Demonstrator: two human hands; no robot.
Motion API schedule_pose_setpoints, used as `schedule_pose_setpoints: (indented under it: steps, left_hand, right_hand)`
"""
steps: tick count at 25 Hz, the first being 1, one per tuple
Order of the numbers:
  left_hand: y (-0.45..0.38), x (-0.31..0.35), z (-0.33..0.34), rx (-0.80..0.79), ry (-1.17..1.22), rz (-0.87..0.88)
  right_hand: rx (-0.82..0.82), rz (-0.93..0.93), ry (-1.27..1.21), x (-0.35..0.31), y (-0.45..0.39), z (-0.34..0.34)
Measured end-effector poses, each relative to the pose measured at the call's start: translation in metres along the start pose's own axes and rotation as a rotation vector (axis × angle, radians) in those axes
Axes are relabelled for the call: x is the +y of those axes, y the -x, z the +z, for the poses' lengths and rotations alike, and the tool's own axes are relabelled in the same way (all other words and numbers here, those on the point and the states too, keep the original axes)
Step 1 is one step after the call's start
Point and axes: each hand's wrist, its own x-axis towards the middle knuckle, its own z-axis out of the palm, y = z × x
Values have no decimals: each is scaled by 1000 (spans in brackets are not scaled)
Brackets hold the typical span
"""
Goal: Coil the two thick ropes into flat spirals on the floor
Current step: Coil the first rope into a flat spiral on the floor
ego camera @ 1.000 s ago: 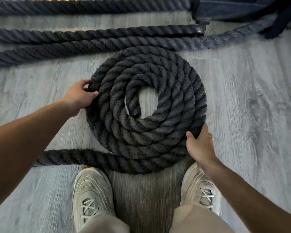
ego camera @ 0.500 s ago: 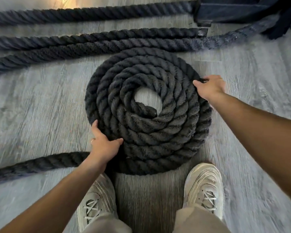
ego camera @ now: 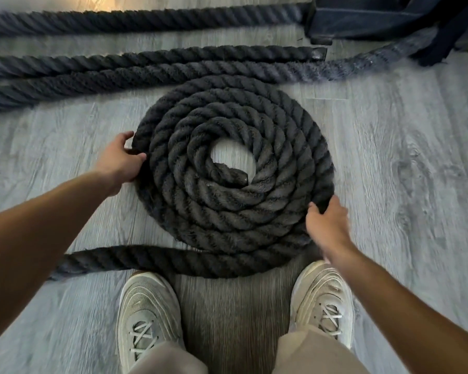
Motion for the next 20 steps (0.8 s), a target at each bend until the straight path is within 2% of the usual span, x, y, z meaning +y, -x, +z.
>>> schedule_pose_setpoints:
  steps: [4, 7, 10, 12, 14, 17, 20]
  left_hand:
    - [62, -28, 12, -62, 250, -115]
    - [120, -51, 42, -108, 291, -165]
    - [120, -56, 49, -65, 248, -206]
    - [90, -47, 32, 43, 159, -231]
    - [54, -33, 12, 100, 189, -220]
    - [8, -10, -4, 16, 77, -39]
    - [-14, 2, -3, -36, -20, 64]
  right_hand:
    - [42, -122, 25, -42, -62, -29]
    - [50, -133, -21, -91, -104, -48]
    - [16, -209, -81, -106, -108, -45]
    - [16, -217, -105, -88, -87, -40]
    - [14, -131, -161, -53, -57, -32]
    - [-24, 40, -201, -6, -2, -9]
    - [-81, 87, -126, 15, 22, 7]
